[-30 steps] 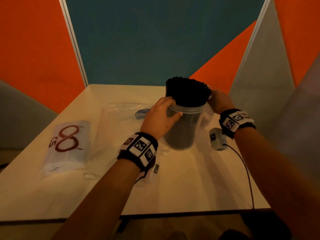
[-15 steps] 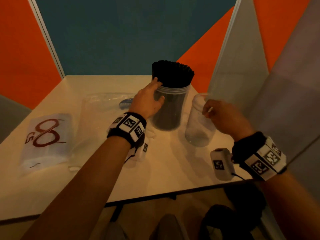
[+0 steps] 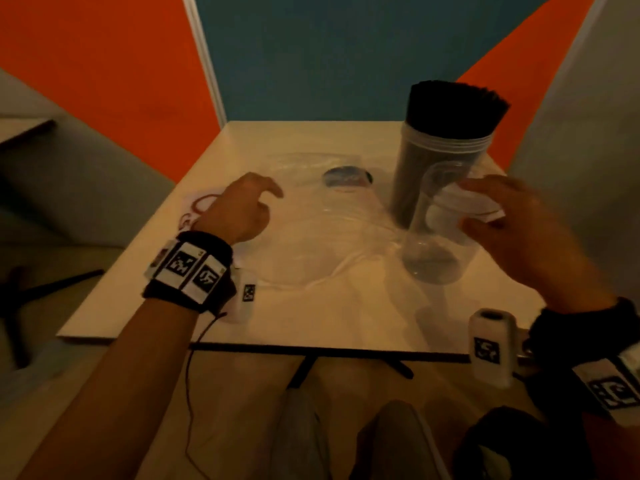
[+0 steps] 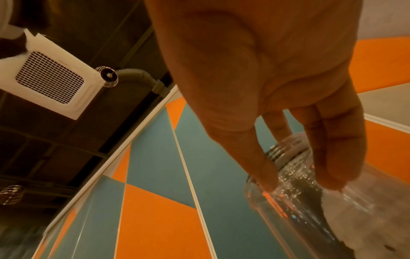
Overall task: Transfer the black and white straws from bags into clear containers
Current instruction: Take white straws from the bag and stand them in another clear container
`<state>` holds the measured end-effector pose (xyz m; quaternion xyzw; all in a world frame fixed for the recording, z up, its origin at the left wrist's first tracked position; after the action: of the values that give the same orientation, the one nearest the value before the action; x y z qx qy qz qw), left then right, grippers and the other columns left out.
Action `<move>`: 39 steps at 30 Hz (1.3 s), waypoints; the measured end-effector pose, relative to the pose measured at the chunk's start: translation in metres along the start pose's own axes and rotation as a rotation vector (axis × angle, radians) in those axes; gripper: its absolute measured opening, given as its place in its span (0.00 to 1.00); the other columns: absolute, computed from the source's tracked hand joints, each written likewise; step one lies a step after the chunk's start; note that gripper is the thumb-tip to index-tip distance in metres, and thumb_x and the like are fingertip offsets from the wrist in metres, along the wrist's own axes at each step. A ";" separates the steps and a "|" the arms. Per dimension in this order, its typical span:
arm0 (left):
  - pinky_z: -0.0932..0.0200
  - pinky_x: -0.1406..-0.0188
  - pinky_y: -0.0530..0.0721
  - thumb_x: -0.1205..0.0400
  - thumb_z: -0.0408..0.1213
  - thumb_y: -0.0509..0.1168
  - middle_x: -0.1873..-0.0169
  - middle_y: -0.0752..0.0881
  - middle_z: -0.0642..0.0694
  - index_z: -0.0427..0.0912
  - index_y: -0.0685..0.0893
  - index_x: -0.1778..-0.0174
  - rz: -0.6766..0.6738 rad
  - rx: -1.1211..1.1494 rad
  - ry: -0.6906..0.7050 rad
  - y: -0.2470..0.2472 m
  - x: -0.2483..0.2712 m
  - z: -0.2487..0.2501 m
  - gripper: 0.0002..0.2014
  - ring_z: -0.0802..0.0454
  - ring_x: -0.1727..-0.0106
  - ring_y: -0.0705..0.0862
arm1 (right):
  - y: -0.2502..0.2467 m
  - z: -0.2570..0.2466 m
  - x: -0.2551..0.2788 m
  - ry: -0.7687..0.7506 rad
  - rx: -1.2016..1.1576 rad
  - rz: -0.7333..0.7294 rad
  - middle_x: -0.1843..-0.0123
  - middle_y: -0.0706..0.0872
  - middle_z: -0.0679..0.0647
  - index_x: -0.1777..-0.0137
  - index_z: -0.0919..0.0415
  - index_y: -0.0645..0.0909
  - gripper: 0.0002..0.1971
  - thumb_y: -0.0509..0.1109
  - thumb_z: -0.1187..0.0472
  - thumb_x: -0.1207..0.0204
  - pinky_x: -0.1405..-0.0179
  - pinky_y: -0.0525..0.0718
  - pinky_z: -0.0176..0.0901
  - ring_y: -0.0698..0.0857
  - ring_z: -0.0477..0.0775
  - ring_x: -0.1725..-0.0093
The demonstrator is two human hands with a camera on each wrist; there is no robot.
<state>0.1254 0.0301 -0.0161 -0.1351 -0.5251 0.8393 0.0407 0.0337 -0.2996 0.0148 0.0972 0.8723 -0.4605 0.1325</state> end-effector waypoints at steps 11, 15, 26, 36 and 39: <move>0.26 0.23 0.49 0.36 0.75 0.64 0.17 0.36 0.43 0.57 0.43 0.17 -0.324 -0.355 -0.540 0.044 0.005 -0.127 0.57 0.29 0.18 0.42 | 0.009 -0.028 0.035 0.158 -0.111 -0.041 0.15 0.46 0.44 0.24 0.35 0.63 0.34 0.73 0.55 0.26 0.37 0.82 0.59 0.80 0.56 0.36; 0.27 0.23 0.53 0.35 0.63 0.75 0.20 0.30 0.34 0.51 0.34 0.18 -0.228 -0.258 -0.745 0.035 0.010 -0.126 0.64 0.22 0.21 0.48 | 0.011 -0.045 0.041 0.101 -0.106 -0.084 0.15 0.47 0.43 0.25 0.34 0.65 0.33 0.72 0.52 0.28 0.42 0.81 0.47 0.76 0.46 0.42; 0.38 0.28 0.71 0.29 0.53 0.71 0.20 0.57 0.36 0.53 0.47 0.18 0.111 0.262 -0.774 -0.023 0.018 -0.090 0.49 0.31 0.24 0.64 | 0.053 -0.100 0.031 -0.055 -0.111 -0.344 0.29 0.73 0.41 0.35 0.39 0.77 0.17 0.69 0.47 0.24 0.47 0.81 0.38 0.81 0.40 0.49; 0.42 0.37 0.74 0.24 0.50 0.64 0.27 0.63 0.46 0.62 0.42 0.20 0.418 0.903 -0.413 -0.022 0.034 0.049 0.43 0.44 0.33 0.68 | 0.089 -0.143 -0.001 -0.081 -0.675 -0.157 0.56 0.83 0.43 0.54 0.55 0.78 0.14 0.79 0.54 0.32 0.58 0.88 0.57 0.87 0.53 0.57; 0.48 0.40 0.72 0.23 0.49 0.64 0.25 0.61 0.48 0.62 0.40 0.20 0.480 1.003 -0.333 -0.021 0.039 0.067 0.43 0.50 0.35 0.66 | 0.076 -0.133 0.000 -0.107 -0.712 0.009 0.49 0.84 0.44 0.48 0.55 0.78 0.16 0.79 0.54 0.31 0.53 0.88 0.44 0.85 0.47 0.51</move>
<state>0.0689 -0.0105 0.0229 -0.0809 -0.0174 0.9811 -0.1751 0.0374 -0.1468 0.0280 0.0245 0.9694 -0.1318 0.2056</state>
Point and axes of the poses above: each hand's wrist, its own x-axis away from the middle knuckle, its own y-axis out of the palm, z = x × y, the point moved 7 cm from there along -x, towards the middle knuckle
